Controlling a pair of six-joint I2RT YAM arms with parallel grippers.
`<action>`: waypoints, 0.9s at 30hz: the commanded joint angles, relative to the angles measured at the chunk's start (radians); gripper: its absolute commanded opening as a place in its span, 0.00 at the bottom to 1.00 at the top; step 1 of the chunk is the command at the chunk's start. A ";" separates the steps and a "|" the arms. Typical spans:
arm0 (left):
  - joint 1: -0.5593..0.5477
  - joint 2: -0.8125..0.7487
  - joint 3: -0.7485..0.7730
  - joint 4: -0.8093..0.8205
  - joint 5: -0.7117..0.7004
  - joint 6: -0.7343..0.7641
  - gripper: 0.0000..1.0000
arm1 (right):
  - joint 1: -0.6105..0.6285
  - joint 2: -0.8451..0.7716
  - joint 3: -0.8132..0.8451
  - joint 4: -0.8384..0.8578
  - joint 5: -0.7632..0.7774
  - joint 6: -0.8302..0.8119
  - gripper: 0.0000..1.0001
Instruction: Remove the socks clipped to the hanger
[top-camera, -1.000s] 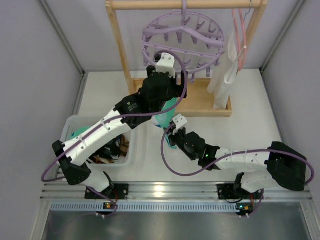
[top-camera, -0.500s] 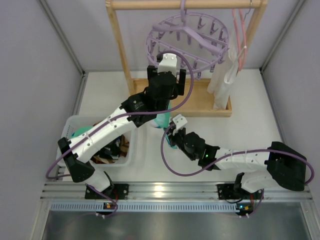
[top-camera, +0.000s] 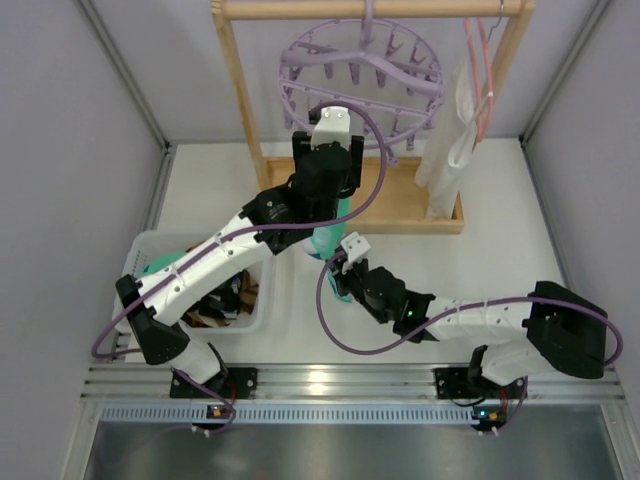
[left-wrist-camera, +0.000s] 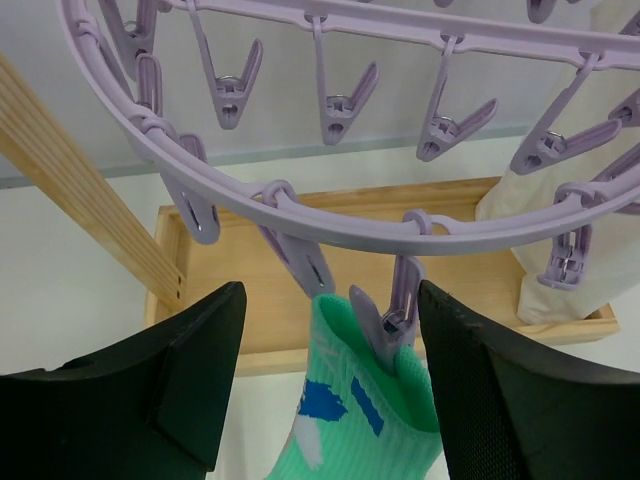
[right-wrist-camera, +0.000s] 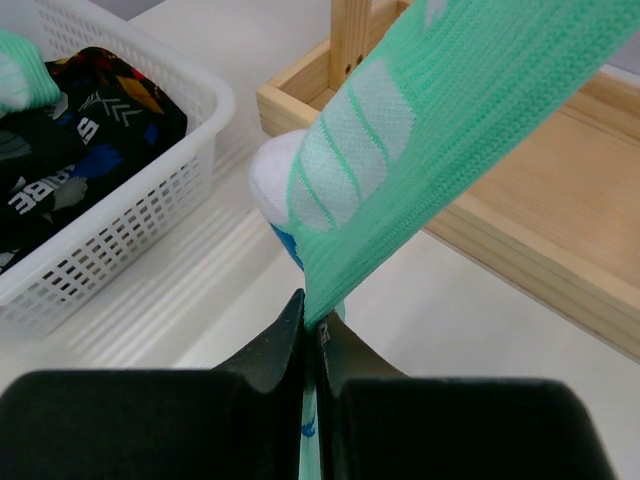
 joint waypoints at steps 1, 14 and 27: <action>0.001 -0.021 0.004 0.049 -0.006 -0.011 0.73 | 0.023 0.016 0.038 0.010 0.001 0.016 0.00; -0.001 0.041 0.042 0.046 0.034 -0.006 0.72 | 0.037 0.034 0.061 -0.011 0.015 0.003 0.00; -0.068 0.002 0.040 0.044 -0.061 0.041 0.68 | 0.043 0.068 0.080 -0.014 0.013 0.008 0.00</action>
